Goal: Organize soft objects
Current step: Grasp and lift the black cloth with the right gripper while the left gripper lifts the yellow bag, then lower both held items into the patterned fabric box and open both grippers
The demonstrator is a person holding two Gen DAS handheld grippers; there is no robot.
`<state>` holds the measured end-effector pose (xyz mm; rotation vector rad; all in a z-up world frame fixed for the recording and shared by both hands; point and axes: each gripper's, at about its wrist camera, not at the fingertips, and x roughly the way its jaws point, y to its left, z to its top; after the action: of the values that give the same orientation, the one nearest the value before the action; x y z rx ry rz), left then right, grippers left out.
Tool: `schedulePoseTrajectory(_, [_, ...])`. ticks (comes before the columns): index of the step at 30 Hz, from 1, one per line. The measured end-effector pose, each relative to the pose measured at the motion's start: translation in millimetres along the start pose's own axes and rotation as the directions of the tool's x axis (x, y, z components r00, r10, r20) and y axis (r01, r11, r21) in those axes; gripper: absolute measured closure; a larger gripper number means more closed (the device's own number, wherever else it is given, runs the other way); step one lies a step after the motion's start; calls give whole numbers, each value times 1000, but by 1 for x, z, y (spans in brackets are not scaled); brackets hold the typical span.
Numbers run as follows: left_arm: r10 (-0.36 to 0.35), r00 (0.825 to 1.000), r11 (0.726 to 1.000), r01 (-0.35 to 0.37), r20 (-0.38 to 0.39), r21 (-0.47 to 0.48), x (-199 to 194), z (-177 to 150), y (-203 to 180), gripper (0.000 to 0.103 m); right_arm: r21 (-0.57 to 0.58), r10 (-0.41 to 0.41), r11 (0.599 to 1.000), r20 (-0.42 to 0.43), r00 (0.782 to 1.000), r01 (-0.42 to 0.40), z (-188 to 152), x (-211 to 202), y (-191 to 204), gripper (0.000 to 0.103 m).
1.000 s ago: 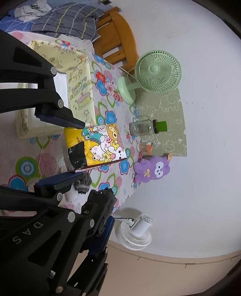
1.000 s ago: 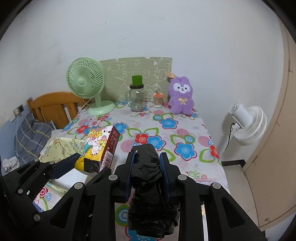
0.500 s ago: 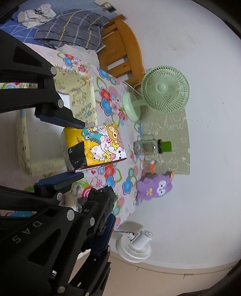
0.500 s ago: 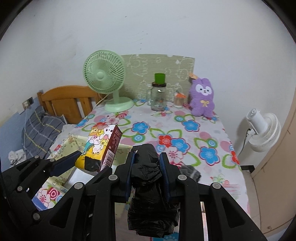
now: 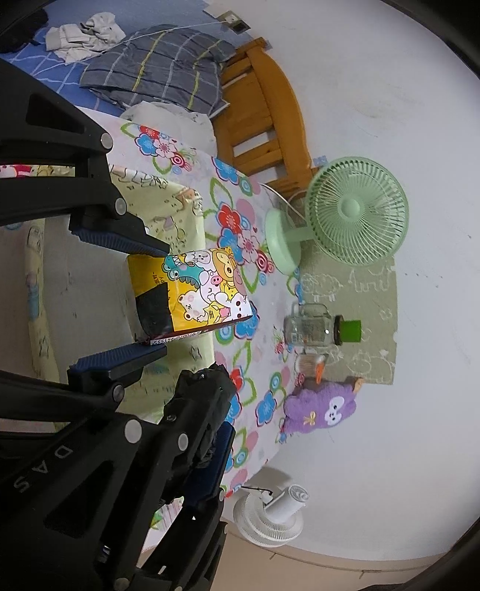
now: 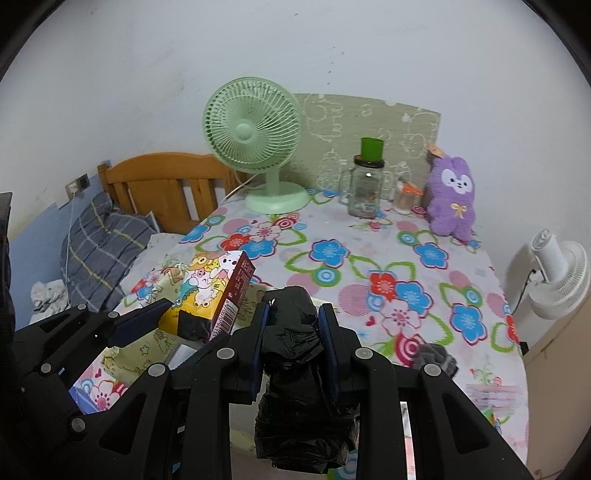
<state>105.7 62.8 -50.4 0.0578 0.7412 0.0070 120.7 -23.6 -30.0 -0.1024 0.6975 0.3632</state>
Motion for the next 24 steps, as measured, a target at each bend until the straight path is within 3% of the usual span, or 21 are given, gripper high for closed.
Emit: schedulePoseTrajectory(24, [5,984,1000,-7,-180,-12,62,-23,35,52,2,50,999,-137,989,-50,-7,79,28,73])
